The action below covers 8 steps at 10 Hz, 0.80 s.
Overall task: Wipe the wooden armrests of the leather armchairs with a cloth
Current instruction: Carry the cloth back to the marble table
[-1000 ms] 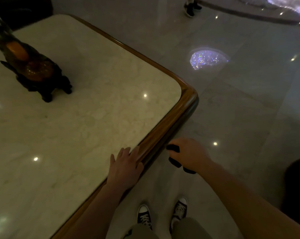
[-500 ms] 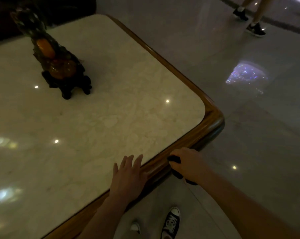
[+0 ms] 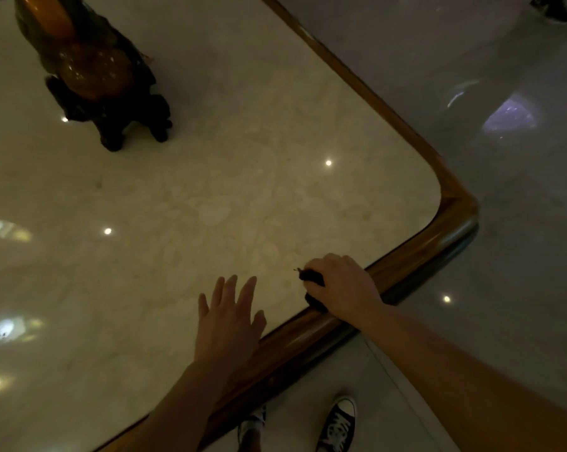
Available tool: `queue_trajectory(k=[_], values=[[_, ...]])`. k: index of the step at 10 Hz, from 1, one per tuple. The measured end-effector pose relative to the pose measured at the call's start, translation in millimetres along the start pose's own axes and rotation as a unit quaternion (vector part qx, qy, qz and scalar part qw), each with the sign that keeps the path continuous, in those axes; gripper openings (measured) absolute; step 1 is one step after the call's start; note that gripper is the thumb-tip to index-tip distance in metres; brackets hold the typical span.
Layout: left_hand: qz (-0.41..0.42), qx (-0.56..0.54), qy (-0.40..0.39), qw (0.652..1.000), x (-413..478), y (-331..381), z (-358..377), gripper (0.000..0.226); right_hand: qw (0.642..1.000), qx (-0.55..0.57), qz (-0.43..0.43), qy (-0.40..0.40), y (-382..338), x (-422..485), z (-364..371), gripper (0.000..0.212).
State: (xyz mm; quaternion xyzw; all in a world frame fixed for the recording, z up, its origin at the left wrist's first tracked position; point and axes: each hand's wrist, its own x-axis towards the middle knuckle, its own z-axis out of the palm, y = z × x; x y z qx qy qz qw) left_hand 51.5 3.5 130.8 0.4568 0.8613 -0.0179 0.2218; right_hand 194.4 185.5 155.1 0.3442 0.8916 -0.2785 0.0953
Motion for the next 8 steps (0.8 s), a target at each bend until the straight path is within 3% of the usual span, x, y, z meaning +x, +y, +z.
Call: queue_trajectory(k=[2,3,4,6,7,8], values=[[-0.011,0.024,-0.007,1.0,60.1,-56.0,56.1,0.069,0.996,-0.041,-0.031,0.07,-8.5,83.2,66.8,0.035],[-0.011,0.017,0.004,1.0,90.0,-66.8,85.2,0.07,0.991,-0.035,-0.002,0.127,2.0,114.3,91.5,0.037],[-0.014,0.013,0.01,1.0,110.1,-70.4,109.3,0.072,0.99,-0.06,0.0,0.127,14.7,134.1,114.6,0.045],[0.022,0.044,-0.02,0.999,116.7,-82.9,139.3,0.075,0.99,-0.136,0.032,-0.02,37.3,140.4,147.2,0.074],[0.028,0.041,-0.021,0.999,116.6,-84.0,138.4,0.076,0.993,-0.114,0.038,-0.019,36.7,140.3,139.6,0.076],[0.025,0.039,-0.036,0.998,119.1,-80.7,128.1,0.075,0.995,-0.077,0.047,0.041,27.7,136.8,121.9,0.073]])
